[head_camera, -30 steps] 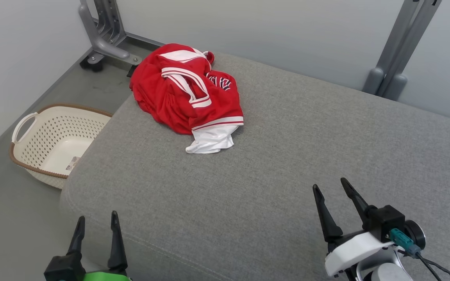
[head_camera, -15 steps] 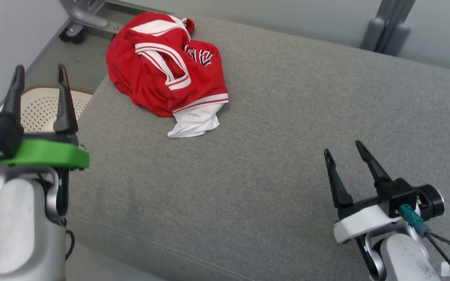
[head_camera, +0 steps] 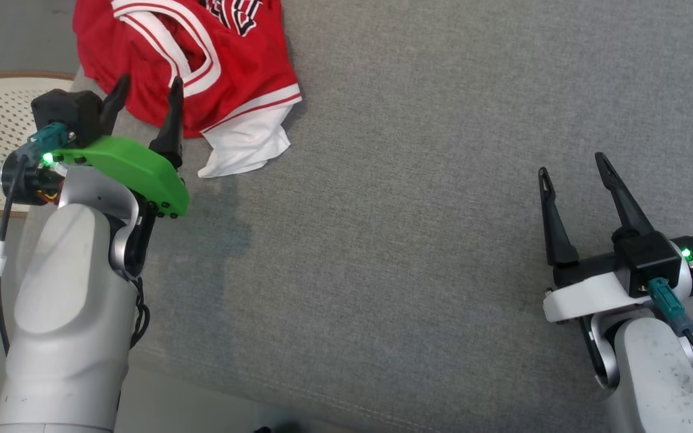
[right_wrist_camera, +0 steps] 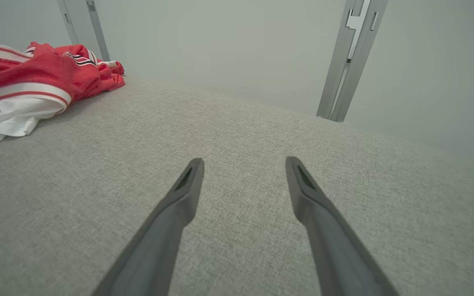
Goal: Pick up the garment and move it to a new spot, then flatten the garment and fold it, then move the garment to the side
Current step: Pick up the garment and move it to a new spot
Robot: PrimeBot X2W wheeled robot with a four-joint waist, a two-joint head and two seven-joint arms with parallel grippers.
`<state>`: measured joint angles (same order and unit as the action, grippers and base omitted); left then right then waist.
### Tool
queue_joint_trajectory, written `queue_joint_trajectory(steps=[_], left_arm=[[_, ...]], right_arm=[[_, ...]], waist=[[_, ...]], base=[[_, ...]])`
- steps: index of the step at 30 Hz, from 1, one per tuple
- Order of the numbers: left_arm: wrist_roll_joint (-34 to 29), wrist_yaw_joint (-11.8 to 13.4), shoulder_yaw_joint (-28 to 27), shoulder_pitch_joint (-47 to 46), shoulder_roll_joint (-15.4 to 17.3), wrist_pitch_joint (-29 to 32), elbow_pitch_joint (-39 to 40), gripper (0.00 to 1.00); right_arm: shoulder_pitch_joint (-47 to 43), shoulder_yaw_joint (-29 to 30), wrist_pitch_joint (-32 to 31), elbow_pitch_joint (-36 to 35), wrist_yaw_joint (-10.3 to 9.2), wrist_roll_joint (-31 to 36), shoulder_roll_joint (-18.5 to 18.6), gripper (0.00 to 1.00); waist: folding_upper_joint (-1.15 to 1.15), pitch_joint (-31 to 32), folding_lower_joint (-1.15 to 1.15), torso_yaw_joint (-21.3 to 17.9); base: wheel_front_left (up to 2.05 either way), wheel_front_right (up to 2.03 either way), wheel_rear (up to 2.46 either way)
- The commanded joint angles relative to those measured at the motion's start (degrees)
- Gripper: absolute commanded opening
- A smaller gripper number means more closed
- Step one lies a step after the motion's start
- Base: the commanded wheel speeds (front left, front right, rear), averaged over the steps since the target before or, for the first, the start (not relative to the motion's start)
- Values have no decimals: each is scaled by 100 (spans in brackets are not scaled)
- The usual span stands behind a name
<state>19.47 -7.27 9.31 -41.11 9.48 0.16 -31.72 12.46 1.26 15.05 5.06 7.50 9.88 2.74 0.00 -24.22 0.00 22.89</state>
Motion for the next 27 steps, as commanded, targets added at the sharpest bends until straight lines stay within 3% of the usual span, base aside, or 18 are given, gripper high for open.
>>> queue_joint_trajectory(steps=[1, 10, 11, 13, 15, 16, 19, 20, 27], left_arm=[[72, -15, 22, -142, 16, 6, -132, 100], [380, -23, 255, -420, 80, -178, -969, 100], [403, -23, 288, -445, 73, -197, -1026, 96], [481, -24, 370, -502, 63, -216, -1131, 45], [610, -24, 470, -528, 51, -144, -1246, 12], [708, -24, 504, -530, 36, -70, -1314, 6], [914, -25, 655, -542, 18, 148, -1450, 11], [992, -24, 719, -545, 40, 186, -1460, 1], [1064, -24, 730, -675, 301, -259, -1531, 0]], right_arm=[[126, 15, 20, -60, -2, 38, 24, 100], [210, 31, 20, -172, -2, -6, 24, 100], [208, 34, 20, -168, -2, -14, 24, 100], [206, 38, 20, -151, -2, -32, 24, 100], [218, 36, 20, -129, -2, -49, 24, 100], [222, 32, 20, -119, -2, -68, 24, 100], [232, 17, 20, -100, -2, -101, 24, 100], [234, 14, 20, -98, -2, -117, 24, 100], [224, 41, 20, -65, -2, -236, 24, 100]], waist=[[0, -387, 0, -242], [0, -484, 0, -353], [0, -479, 0, -363], [0, -462, 0, -388], [0, -431, 0, -413], [0, -414, 0, -426], [0, -374, 0, -463], [0, -360, 0, -474], [0, -143, 0, -546]], base=[[0, 0, 0], [0, 0, 0], [0, 0, 0], [0, 0, 0], [0, 0, 0], [0, 0, 0], [0, 0, 0], [0, 0, 0], [0, 0, 0]])
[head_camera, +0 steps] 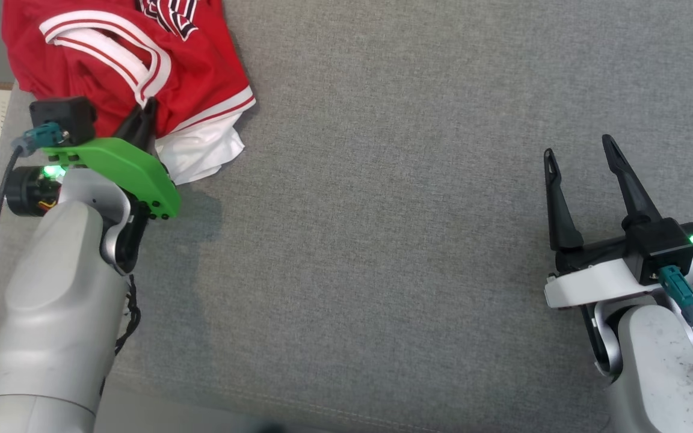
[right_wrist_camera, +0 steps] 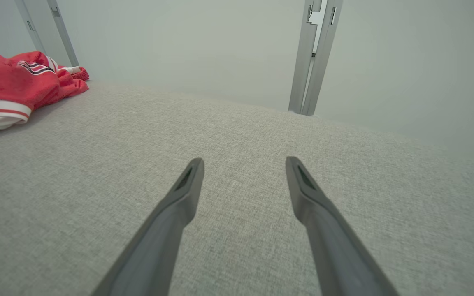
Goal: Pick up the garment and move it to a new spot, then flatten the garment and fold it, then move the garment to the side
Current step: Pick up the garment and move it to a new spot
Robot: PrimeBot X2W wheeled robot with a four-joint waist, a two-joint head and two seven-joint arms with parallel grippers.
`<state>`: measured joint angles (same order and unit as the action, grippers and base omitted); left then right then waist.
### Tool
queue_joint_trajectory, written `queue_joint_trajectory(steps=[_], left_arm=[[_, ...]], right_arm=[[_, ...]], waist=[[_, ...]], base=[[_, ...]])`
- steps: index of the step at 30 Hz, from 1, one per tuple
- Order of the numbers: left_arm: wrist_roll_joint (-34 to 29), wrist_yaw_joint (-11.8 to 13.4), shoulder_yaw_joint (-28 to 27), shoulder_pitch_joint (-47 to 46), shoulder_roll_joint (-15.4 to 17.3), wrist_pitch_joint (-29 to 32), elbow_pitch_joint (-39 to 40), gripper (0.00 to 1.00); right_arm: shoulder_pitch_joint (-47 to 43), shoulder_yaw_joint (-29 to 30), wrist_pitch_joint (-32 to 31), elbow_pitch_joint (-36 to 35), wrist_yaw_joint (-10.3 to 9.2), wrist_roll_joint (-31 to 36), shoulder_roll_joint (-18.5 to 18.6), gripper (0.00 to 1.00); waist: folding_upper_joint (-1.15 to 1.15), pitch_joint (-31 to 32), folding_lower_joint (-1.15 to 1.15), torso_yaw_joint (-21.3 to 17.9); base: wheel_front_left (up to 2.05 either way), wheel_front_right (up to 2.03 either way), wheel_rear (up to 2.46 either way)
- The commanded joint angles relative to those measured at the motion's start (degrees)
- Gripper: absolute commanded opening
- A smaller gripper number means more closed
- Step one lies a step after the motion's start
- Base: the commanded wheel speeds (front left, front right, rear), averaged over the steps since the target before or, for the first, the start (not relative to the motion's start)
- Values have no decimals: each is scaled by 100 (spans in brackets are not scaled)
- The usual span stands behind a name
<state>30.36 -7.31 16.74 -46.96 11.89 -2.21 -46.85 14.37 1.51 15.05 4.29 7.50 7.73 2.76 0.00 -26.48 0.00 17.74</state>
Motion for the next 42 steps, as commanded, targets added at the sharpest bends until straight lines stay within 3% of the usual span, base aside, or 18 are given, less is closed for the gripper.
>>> queue_joint_trajectory(steps=[1, 9, 16, 24, 30, 37, 42], left_arm=[[-68, -20, -2, -125, 125, -83, -17, 0], [-327, 72, 22, -534, 650, -286, 384, 0], [-592, 66, 316, -969, 927, 254, 1248, 0], [-445, 20, 741, -1395, 654, 1050, 2546, 0], [-291, 51, 845, -1738, 303, 1230, 3286, 0], [-12, 199, 713, -1616, 96, 1156, 3675, 0], [155, 320, 637, -716, 300, 1108, 3465, 0]], right_arm=[[36, 19, 20, 21, -2, -72, 22, 100], [-69, -42, 20, 191, -2, -579, 21, 100], [-279, 62, 20, 343, -2, -1071, 21, 100], [-480, 280, 20, 404, -2, -1379, 18, 100], [-508, 402, 20, 394, -2, -1476, 18, 100], [-504, 539, 20, 333, -2, -1536, 17, 100], [-476, 578, 20, 289, -2, -1578, 17, 100]], waist=[[0, 156, 0, -49], [0, 864, 0, -403], [0, 1519, 0, -1062], [0, 1804, 0, -1960], [0, 1717, 0, -2519], [0, 1483, 0, -2787], [0, 1321, 0, -2790]], base=[[0, 0, 0], [0, 0, 0], [0, 0, 0], [0, 0, 0], [0, 0, 0], [0, 0, 0], [0, 0, 0]])
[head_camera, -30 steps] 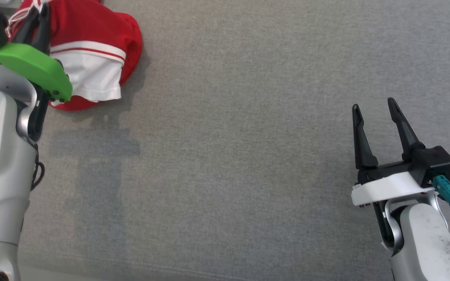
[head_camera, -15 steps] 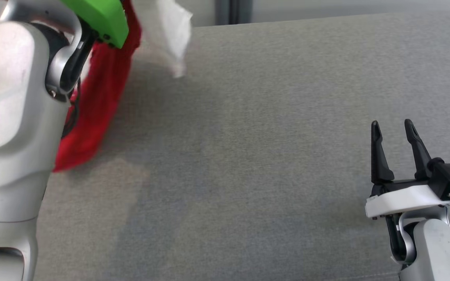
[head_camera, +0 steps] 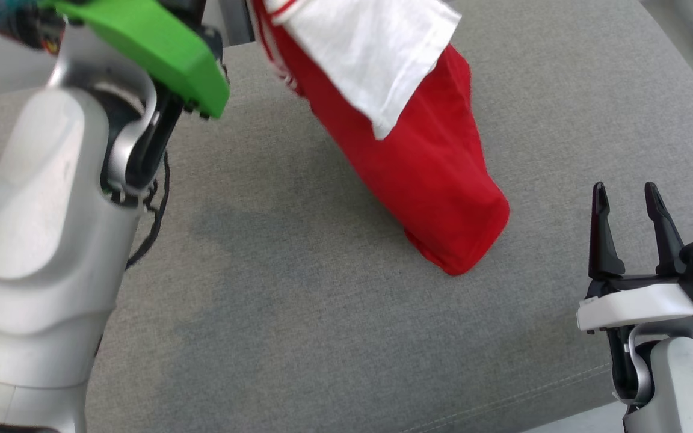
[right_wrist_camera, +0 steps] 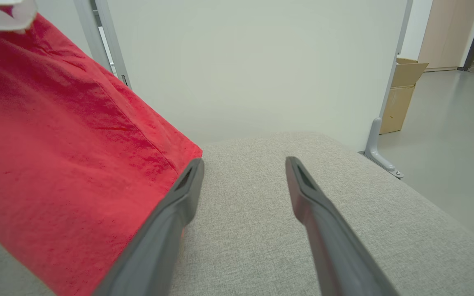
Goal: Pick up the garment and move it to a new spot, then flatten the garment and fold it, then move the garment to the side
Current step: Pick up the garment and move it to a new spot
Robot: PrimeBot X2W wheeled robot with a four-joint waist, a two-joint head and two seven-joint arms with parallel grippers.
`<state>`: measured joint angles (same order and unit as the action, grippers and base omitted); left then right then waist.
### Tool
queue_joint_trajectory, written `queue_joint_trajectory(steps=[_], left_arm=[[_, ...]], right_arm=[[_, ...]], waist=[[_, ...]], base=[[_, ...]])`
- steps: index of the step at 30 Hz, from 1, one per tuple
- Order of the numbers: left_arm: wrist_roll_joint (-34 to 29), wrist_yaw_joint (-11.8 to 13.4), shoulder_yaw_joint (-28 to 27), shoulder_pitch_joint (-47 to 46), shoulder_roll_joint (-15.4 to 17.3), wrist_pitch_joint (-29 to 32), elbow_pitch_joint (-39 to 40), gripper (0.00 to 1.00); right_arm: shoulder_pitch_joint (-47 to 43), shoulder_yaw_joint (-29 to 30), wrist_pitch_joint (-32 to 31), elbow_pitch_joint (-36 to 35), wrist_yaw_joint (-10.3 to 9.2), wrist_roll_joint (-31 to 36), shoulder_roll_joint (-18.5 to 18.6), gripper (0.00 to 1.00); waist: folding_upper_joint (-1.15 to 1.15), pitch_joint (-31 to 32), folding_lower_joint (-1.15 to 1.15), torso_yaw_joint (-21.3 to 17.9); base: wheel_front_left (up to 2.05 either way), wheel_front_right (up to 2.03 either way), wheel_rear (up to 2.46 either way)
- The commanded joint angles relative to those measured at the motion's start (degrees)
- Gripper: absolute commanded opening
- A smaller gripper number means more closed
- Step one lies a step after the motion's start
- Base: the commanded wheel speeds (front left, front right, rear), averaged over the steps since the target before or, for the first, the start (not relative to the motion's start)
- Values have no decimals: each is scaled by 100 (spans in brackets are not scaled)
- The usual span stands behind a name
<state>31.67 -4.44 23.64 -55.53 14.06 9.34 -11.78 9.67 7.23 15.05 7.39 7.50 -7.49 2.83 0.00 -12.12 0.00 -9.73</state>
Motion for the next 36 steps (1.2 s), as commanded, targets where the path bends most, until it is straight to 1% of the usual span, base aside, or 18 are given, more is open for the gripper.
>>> queue_joint_trajectory(steps=[1, 6, 10, 14, 19, 20, 21, 22, 23, 27, 30, 34, 36], left_arm=[[67, 67, -79, 348, 108, -89, -136, 0], [280, 239, -228, 1527, 175, -490, -1014, 0], [325, 350, -337, 2026, 137, -936, -1835, 0], [351, 407, -418, 2146, 22, -1360, -2483, 0], [289, 444, -456, 1918, -15, -1776, -3035, 0], [299, 446, -471, 1881, -24, -1837, -3106, 13], [293, 439, -479, 1835, -33, -1934, -3191, 36], [259, 444, -476, 1801, -27, -2011, -3240, 75], [226, 446, -470, 1765, -25, -2089, -3301, 100], [189, 380, -489, 1676, -62, -2288, -3422, 100], [151, 330, -513, 1708, -88, -2393, -3355, 100], [13, 292, -543, 1984, -141, -2451, -3038, 100], [-155, 341, -635, 2163, -141, -2453, -2670, 100]], right_arm=[[6, -2, 20, -22, -2, -62, 10, 100], [104, -78, 20, -38, -2, -57, 12, 100], [151, -161, 20, -52, -2, -22, 12, 100], [207, -221, 20, -64, -2, 3, 12, 100], [242, -289, 20, -73, -2, 10, 13, 100], [246, -296, 20, -71, -2, 13, 13, 100], [251, -305, 20, -65, -2, 19, 11, 100], [256, -309, 20, -58, -2, 22, 12, 100], [259, -312, 20, -46, -2, 29, 12, 100], [236, -304, 20, -8, -2, 63, 12, 100], [191, -266, 20, 0, -2, 112, 13, 100], [122, -216, 20, 29, -2, 194, 12, 100], [119, -222, 20, 28, -2, 241, 12, 100]], waist=[[0, -141, 0, -37], [0, -303, 0, 21], [0, -410, 0, 61], [0, -485, 0, 93], [0, -556, 0, 135], [0, -563, 0, 142], [0, -566, 0, 154], [0, -567, 0, 163], [0, -563, 0, 176], [0, -482, 0, 240], [0, -359, 0, 313], [0, -150, 0, 460], [0, -40, 0, 526]], base=[[0, 0, 0], [0, 0, 0], [0, 0, 0], [0, 0, 0], [0, 0, 0], [0, 0, 0], [0, 0, 0], [0, 0, 0], [0, 0, 0], [0, 0, 0], [0, 0, 0], [0, 0, 0], [0, 0, 0]])
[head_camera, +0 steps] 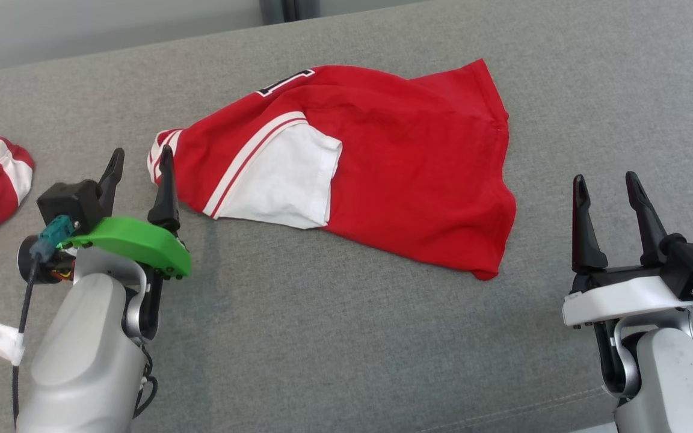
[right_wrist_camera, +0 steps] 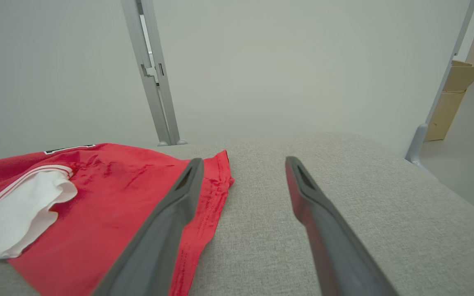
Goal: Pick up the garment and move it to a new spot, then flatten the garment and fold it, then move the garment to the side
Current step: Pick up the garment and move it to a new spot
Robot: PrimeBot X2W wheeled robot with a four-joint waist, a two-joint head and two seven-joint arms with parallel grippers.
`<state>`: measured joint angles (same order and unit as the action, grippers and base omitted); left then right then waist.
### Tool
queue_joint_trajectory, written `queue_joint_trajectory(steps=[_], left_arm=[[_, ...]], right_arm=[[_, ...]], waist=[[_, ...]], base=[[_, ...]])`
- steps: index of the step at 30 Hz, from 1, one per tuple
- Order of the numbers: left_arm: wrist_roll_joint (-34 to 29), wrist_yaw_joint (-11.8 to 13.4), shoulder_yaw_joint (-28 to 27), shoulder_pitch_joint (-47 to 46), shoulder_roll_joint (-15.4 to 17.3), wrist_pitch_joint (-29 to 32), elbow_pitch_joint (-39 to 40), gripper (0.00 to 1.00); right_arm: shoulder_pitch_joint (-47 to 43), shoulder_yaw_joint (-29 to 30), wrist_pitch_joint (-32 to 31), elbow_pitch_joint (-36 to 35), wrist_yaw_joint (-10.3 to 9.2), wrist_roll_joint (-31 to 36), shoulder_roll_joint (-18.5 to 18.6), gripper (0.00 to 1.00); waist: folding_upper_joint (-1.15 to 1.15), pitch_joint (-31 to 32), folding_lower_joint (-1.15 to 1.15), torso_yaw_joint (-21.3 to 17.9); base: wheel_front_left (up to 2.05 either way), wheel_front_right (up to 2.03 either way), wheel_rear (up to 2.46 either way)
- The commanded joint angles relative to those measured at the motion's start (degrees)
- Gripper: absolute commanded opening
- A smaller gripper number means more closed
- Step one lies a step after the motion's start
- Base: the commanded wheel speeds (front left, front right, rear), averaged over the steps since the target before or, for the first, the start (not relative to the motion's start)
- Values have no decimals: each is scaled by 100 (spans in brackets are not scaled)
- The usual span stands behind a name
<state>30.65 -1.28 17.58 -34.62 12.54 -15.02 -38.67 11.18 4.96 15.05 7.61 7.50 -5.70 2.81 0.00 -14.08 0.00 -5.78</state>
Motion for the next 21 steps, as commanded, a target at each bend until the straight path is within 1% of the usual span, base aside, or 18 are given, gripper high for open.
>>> queue_joint_trajectory(steps=[1, 6, 10, 16, 21], left_arm=[[-151, 59, -83, 245, -10, -16, 238, 100], [-526, 198, -367, 1099, -167, -12, 1100, 100], [-757, 260, -672, 1921, -398, -13, 1713, 100], [-1051, 275, -969, 2778, -684, -14, 2285, 100], [-1228, 237, -1099, 3192, -832, -14, 2580, 100]], right_arm=[[-38, -7, 20, 11, -2, 70, 14, 100], [-80, -51, 20, 72, -2, 162, 16, 100], [-164, -91, 20, 178, -2, 221, 14, 100], [-310, -260, 19, 368, -2, 223, 14, 100], [-421, -464, 20, 533, -2, 73, 15, 100]], waist=[[0, 222, 0, 166], [0, 506, 0, 296], [0, 742, 0, 383], [0, 984, 0, 448], [0, 1106, 0, 469]], base=[[0, 0, 0], [0, 0, 0], [0, 0, 0], [0, 0, 0], [0, 0, 0]])
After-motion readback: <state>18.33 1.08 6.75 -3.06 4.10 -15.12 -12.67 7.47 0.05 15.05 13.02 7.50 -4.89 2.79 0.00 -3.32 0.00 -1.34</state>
